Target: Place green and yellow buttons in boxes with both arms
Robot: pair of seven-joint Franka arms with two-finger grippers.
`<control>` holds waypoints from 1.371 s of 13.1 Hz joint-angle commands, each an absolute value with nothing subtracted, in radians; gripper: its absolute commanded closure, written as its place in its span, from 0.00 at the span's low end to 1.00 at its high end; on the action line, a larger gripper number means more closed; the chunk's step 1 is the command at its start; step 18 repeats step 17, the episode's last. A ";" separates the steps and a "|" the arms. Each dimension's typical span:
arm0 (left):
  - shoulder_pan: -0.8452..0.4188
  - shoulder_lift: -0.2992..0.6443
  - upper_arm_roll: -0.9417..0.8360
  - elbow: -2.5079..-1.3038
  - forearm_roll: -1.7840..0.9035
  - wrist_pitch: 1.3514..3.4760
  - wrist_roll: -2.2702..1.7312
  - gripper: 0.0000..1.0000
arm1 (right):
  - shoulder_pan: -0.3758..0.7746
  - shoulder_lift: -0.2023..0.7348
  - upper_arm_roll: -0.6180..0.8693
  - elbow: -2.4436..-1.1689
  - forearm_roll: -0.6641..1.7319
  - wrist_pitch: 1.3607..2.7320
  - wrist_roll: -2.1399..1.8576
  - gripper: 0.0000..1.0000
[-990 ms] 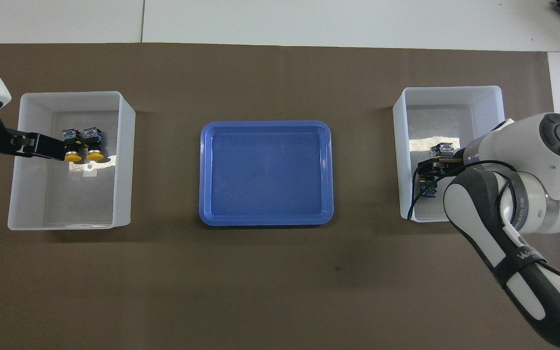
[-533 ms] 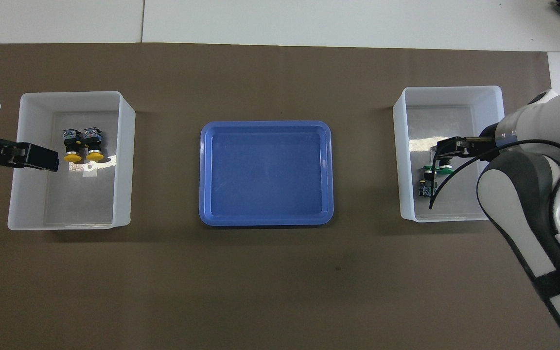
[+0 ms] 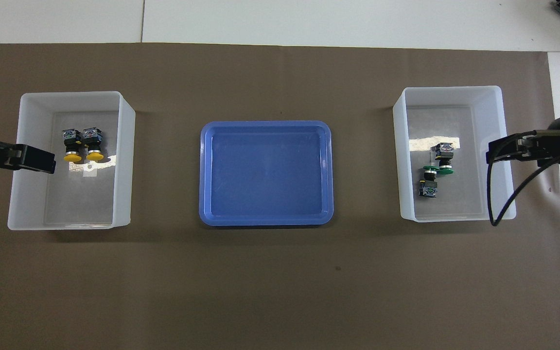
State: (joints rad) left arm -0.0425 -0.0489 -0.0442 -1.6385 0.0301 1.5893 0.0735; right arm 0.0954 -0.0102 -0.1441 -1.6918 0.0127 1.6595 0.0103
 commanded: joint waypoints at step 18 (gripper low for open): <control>-0.028 -0.063 -0.032 -1.649 0.028 1.577 0.086 0.00 | 0.044 -0.080 -0.118 -1.660 -0.002 1.582 -0.080 0.00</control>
